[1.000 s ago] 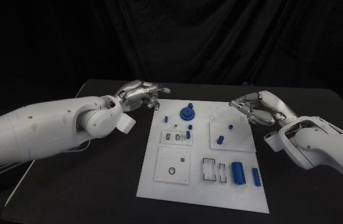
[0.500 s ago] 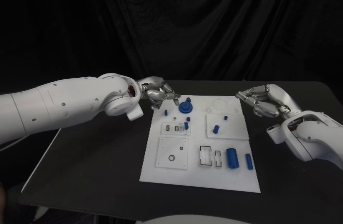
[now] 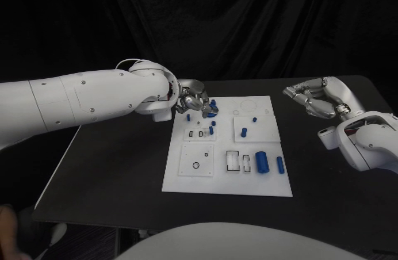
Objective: Assemble the parts on the task board
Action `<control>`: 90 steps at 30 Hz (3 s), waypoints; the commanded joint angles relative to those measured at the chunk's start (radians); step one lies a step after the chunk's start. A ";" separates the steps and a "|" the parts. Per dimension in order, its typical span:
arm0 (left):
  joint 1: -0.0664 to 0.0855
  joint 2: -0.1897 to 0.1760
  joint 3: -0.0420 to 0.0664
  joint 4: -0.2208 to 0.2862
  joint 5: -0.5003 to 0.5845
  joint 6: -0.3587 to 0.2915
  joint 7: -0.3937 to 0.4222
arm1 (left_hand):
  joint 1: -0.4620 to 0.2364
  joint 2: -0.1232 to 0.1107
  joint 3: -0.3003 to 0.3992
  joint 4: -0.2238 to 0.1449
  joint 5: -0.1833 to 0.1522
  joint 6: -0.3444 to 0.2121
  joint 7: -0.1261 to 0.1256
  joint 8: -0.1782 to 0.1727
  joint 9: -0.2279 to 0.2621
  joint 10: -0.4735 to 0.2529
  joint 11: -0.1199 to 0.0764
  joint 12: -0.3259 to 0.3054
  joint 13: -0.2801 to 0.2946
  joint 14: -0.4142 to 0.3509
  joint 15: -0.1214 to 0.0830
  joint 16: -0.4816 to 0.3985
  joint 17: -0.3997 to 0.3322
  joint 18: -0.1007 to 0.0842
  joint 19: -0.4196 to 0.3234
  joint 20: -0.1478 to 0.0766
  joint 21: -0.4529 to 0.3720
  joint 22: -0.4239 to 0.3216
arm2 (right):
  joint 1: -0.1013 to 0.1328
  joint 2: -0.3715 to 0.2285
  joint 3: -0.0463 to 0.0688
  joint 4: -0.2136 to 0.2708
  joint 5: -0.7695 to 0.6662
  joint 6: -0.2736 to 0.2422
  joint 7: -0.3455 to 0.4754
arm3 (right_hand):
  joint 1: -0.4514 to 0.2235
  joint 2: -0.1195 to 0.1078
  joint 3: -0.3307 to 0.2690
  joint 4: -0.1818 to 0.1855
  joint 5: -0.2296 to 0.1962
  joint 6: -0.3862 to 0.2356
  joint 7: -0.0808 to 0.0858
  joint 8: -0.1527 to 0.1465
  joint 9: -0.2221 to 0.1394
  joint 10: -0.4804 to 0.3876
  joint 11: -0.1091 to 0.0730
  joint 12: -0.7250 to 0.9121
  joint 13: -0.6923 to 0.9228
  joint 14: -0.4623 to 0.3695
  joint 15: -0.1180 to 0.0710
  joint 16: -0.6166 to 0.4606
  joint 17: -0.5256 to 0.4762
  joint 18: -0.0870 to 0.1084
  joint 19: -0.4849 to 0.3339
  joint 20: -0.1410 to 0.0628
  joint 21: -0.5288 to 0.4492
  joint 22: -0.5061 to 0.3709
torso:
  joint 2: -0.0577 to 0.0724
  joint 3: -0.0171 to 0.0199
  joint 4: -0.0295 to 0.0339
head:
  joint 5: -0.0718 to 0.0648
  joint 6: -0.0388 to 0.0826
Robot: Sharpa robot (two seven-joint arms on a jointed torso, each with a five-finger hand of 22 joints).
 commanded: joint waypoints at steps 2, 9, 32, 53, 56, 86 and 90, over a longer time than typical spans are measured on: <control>0.001 0.021 0.001 -0.004 -0.046 0.067 -0.115 | -0.028 0.005 -0.022 0.001 -0.017 0.001 -0.012 0.009 0.053 0.105 -0.011 0.003 0.263 0.105 -0.013 0.002 0.263 -0.020 0.031 -0.008 0.011 0.032 | -0.002 0.004 0.001 0.004 -0.037 -0.026 -0.051 | 0.012 0.000 -0.007 0.000 0.009 0.009 -0.001 0.004 -0.001 0.013 -0.002 0.010 0.007 0.025 -0.004 0.007 0.005 -0.012 0.009 0.001 0.008 0.034 | -0.009 0.0106 -0.0074 | 0.000 -0.002; 0.000 0.062 0.001 -0.024 -0.048 0.106 -0.200 | -0.043 0.015 -0.037 -0.008 -0.011 0.014 -0.024 0.006 0.110 0.105 -0.025 0.003 0.263 0.105 -0.027 0.002 0.263 -0.026 0.062 -0.022 0.017 0.058 | -0.002 0.011 0.001 0.001 -0.053 -0.015 -0.072 | 0.018 0.000 -0.009 -0.001 0.013 0.011 -0.002 0.004 -0.001 0.016 -0.003 0.010 0.008 0.027 -0.006 0.008 0.006 -0.012 0.011 -0.001 0.008 0.035 | -0.011 0.0158 -0.0178 | 0.014 -0.002; -0.043 0.111 0.001 -0.091 -0.048 0.063 -0.257 | -0.024 0.019 -0.023 -0.030 0.036 0.025 -0.024 -0.094 0.129 0.105 -0.028 0.003 0.263 0.105 -0.034 0.002 0.263 -0.025 0.074 -0.032 0.005 0.052 | -0.002 0.012 0.001 0.006 -0.079 0.001 -0.108 | 0.036 -0.008 -0.015 -0.003 0.032 0.010 -0.003 0.002 -0.003 0.014 -0.004 0.006 0.001 0.029 -0.007 0.004 0.000 -0.011 0.013 -0.003 0.004 0.034 | 0.005 0.0169 -0.0325 | 0.031 -0.002; -0.083 0.121 0.001 -0.126 -0.048 0.002 -0.172 | -0.026 0.015 -0.019 -0.037 0.047 0.033 -0.014 -0.168 0.128 0.105 -0.019 0.003 0.263 0.105 -0.026 0.002 0.263 -0.019 0.054 -0.026 -0.016 0.023 | -0.003 0.022 0.001 -0.002 -0.082 0.011 -0.121 | 0.040 -0.009 -0.016 -0.003 0.039 0.009 -0.003 0.001 -0.003 0.012 -0.004 0.004 -0.003 0.029 -0.007 0.000 -0.004 -0.010 0.011 -0.003 -0.002 0.032 | 0.004 0.0168 -0.0310 | 0.033 -0.002; -0.088 0.121 0.001 -0.127 -0.048 -0.005 -0.170 | -0.031 0.014 -0.021 -0.034 0.043 0.036 -0.012 -0.179 0.128 0.105 -0.017 0.003 0.263 0.105 -0.025 0.002 0.263 -0.018 0.052 -0.024 -0.019 0.020 | -0.003 0.024 0.001 -0.004 -0.082 0.013 -0.121 | 0.040 -0.009 -0.016 -0.003 0.039 0.009 -0.003 0.001 -0.003 0.012 -0.004 0.004 -0.003 0.029 -0.007 0.000 -0.004 -0.010 0.011 -0.003 -0.002 0.032 | 0.004 0.0171 -0.0322 | 0.033 -0.002; -0.114 0.120 0.001 -0.131 -0.048 -0.015 -0.177 | -0.012 0.005 -0.014 -0.063 0.053 0.071 -0.019 -0.202 0.149 0.105 -0.022 0.003 0.263 0.105 -0.028 0.002 0.263 -0.019 0.060 -0.025 -0.021 0.027 | -0.003 0.028 0.001 -0.008 -0.082 0.017 -0.117 | 0.042 -0.009 -0.016 -0.003 0.041 0.009 -0.003 0.000 -0.003 0.013 -0.004 0.004 -0.002 0.029 -0.007 0.000 -0.004 -0.010 0.011 -0.003 -0.003 0.032 | 0.006 0.0158 -0.0337 | 0.038 -0.002; -0.114 0.121 0.001 -0.132 -0.048 -0.007 -0.177 | -0.011 0.003 -0.014 -0.065 0.054 0.070 -0.019 -0.204 0.150 0.105 -0.022 0.003 0.263 0.105 -0.028 0.002 0.263 -0.018 0.059 -0.025 -0.022 0.026 | -0.003 0.028 0.001 -0.009 -0.082 0.019 -0.119 | 0.043 -0.009 -0.017 -0.003 0.041 0.008 -0.002 0.000 -0.004 0.013 -0.004 0.004 -0.002 0.029 -0.007 -0.001 -0.005 -0.010 0.011 -0.003 -0.005 0.031 | 0.006 0.0154 -0.0333 | 0.039 -0.002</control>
